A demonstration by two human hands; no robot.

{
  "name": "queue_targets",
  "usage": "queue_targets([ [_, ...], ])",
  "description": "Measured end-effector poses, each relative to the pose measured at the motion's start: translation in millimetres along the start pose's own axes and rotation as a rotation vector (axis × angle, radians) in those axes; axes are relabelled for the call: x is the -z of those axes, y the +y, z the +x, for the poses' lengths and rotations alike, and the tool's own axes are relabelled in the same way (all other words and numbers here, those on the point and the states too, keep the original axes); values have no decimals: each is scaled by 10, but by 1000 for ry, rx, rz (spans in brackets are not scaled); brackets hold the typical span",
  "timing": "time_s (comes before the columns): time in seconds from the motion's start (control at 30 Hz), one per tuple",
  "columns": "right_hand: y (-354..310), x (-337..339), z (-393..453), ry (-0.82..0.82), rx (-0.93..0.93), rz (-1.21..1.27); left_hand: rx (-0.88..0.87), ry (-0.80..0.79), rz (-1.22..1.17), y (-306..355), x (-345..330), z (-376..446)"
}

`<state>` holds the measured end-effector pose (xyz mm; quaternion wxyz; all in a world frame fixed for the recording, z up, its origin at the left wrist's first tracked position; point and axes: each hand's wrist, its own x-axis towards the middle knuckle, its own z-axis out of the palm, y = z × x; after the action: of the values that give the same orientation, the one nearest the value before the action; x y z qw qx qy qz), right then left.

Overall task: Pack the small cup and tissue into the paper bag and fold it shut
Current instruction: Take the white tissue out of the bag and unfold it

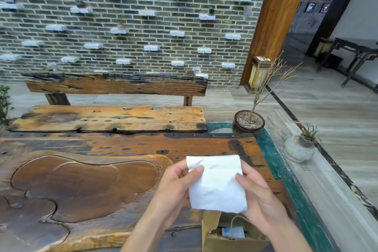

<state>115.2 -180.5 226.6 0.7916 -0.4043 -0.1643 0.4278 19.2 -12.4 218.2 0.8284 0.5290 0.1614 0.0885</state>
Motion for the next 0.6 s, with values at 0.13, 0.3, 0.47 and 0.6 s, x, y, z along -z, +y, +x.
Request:
queue_targets([
  [0.13, 25, -87, 58, 104, 10, -218, -37, -17, 106, 53, 68, -35],
  [0.3, 73, -192, 107, 255, 62, -406, -107, -39, 204, 116, 92, -32],
  [0.47, 25, -213, 100, 286, 104, -553, -163, -38, 277, 211, 172, -16],
  [0.6, -37, -220, 68, 287, 126, -659, -190, -34, 360, 291, 261, -8],
])
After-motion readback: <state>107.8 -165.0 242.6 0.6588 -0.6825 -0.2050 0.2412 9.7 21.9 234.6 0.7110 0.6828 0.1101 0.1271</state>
